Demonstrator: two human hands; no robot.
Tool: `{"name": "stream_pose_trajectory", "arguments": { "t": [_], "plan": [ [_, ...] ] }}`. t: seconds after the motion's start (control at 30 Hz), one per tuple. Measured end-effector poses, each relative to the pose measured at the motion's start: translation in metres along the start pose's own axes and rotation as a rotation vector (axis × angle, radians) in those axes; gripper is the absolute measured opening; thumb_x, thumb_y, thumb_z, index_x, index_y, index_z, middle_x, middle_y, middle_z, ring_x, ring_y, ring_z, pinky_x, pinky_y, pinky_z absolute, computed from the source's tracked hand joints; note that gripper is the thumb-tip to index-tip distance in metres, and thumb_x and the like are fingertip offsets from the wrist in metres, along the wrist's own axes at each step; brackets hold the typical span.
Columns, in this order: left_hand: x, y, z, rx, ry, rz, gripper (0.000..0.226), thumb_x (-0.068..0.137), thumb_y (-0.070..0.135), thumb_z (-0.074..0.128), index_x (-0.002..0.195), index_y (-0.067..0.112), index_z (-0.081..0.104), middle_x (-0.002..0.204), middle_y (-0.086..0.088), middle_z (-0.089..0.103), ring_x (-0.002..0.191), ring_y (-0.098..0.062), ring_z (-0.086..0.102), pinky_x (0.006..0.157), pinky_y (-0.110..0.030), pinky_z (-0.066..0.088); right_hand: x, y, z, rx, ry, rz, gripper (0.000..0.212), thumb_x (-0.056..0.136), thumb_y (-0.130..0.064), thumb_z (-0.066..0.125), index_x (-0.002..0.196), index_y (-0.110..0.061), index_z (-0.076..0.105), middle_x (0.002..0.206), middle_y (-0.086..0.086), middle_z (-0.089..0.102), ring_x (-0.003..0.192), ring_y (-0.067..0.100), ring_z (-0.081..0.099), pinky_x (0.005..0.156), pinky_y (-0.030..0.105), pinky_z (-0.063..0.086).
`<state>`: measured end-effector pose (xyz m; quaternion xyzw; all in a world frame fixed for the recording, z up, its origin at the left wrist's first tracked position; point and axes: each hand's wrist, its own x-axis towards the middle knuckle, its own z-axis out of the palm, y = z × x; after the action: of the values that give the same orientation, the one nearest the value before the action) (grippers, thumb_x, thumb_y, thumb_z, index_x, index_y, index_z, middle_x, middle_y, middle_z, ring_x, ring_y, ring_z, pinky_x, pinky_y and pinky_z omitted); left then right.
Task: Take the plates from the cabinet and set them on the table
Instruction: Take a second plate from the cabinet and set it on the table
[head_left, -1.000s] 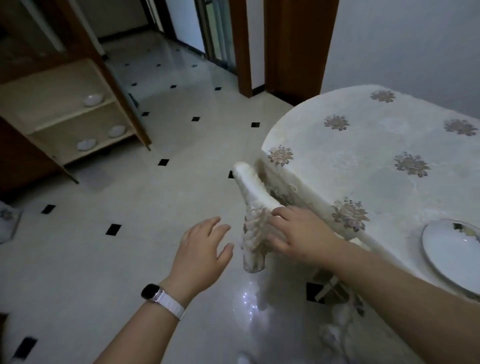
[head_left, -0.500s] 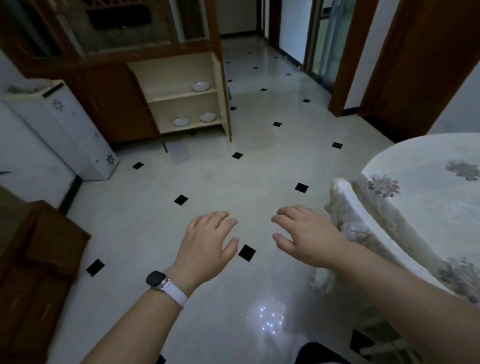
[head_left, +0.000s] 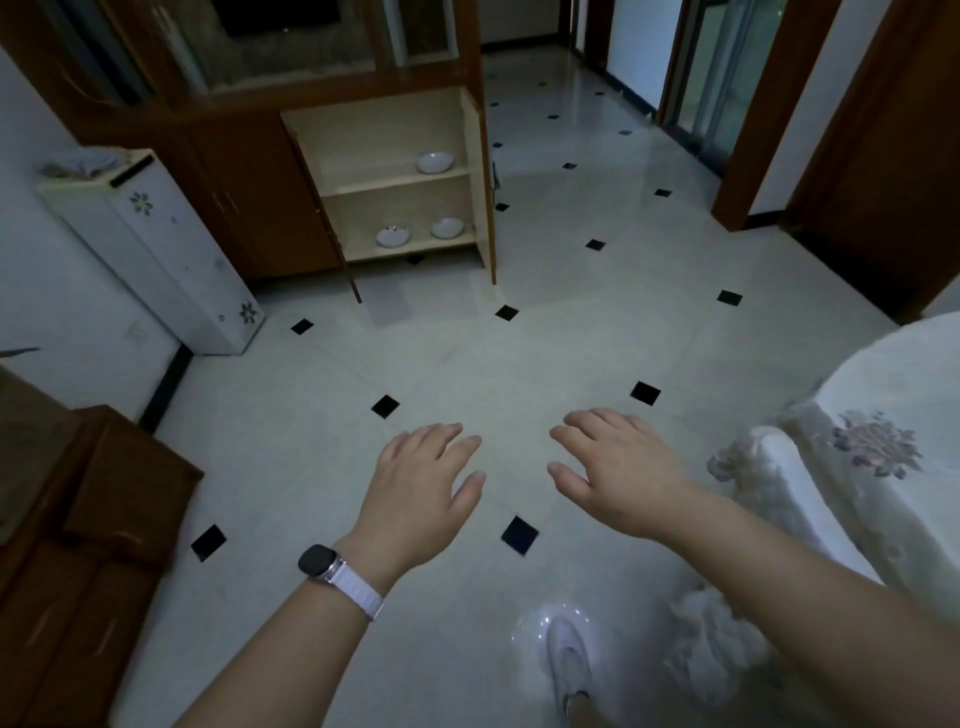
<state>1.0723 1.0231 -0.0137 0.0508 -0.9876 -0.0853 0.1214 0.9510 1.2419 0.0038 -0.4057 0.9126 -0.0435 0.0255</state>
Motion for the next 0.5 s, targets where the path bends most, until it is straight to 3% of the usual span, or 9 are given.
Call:
{"name": "stream_pose_trajectory", "arguments": {
  "t": [0.23, 0.5],
  "plan": [
    [0.117, -0.019, 0.002, 0.017, 0.031, 0.014, 0.042, 0.093, 0.045, 0.042, 0.119, 0.022, 0.065, 0.126, -0.001, 0.063, 0.116, -0.022, 0.056, 0.103, -0.046, 0.039, 0.098, 0.056, -0.024, 0.037, 0.045, -0.001, 0.058, 0.088, -0.058, 0.025, 0.121, -0.022, 0.057, 0.125, -0.003, 0.058, 0.119, 0.022, 0.050, 0.097, 0.037, 0.038],
    [0.188, -0.078, -0.011, 0.074, 0.033, -0.083, 0.044, 0.092, 0.047, 0.042, 0.119, 0.023, 0.065, 0.126, -0.001, 0.063, 0.116, -0.023, 0.056, 0.103, -0.045, 0.038, 0.220, 0.042, -0.046, 0.070, 0.077, -0.142, 0.057, 0.088, -0.055, 0.026, 0.119, -0.019, 0.058, 0.123, 0.000, 0.058, 0.115, 0.024, 0.050, 0.094, 0.039, 0.039]
  ]
}}
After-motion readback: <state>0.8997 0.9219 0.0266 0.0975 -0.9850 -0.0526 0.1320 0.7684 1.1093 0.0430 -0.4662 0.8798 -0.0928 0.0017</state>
